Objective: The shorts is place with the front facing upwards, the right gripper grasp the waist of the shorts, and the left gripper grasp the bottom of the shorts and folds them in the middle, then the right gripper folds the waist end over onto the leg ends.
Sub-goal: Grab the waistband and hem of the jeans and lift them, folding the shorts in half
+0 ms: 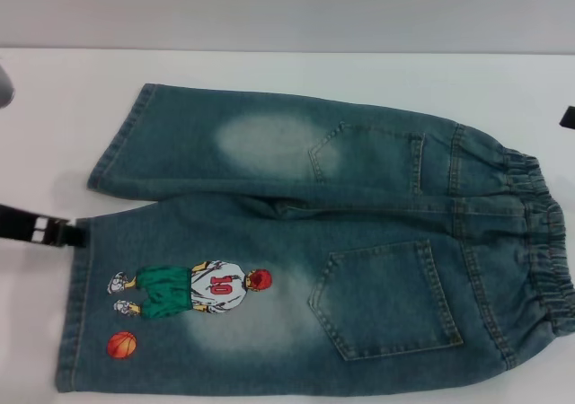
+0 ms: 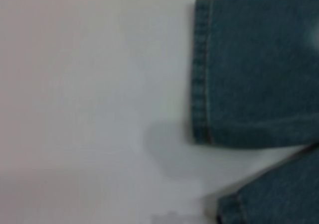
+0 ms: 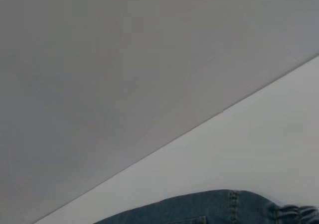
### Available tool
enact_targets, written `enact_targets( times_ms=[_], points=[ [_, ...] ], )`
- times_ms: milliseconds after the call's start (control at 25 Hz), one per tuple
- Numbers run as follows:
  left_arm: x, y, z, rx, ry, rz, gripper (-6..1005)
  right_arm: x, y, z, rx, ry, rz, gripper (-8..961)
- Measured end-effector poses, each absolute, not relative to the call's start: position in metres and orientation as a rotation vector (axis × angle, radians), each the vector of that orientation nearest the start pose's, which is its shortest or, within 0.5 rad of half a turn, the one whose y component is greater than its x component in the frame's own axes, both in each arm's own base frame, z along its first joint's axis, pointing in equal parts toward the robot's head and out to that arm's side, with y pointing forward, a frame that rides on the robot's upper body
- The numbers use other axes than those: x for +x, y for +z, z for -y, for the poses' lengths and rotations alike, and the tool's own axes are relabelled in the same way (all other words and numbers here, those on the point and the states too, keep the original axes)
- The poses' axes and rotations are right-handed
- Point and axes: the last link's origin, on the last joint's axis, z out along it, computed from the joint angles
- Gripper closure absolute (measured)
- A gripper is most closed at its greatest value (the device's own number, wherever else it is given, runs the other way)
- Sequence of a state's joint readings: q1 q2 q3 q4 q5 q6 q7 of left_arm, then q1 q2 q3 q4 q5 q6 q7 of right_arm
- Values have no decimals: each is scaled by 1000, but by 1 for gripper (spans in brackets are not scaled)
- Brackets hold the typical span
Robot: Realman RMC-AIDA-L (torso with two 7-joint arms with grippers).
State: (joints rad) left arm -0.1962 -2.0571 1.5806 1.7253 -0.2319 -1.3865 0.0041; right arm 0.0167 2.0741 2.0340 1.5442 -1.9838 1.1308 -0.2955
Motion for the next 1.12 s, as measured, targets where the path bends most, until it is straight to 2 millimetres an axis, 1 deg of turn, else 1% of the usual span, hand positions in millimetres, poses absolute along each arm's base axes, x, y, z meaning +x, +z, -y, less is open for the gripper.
enact_targets(
  times_ms=[200, 400, 920, 1120],
  points=[
    [-249, 49, -303, -1852, 442, 1280, 173, 279, 99, -299, -1744, 692, -1668, 202],
    [-251, 52, -300, -1825, 442, 1287, 173, 279, 98, -300, -1749, 688, -1664, 203],
    [-257, 48, -302, -1806, 426, 1304, 173, 282, 90, -308, -1769, 677, -1672, 204],
    [-259, 47, -301, -1805, 434, 1310, 173, 282, 90, -307, -1763, 684, -1680, 203]
  ],
)
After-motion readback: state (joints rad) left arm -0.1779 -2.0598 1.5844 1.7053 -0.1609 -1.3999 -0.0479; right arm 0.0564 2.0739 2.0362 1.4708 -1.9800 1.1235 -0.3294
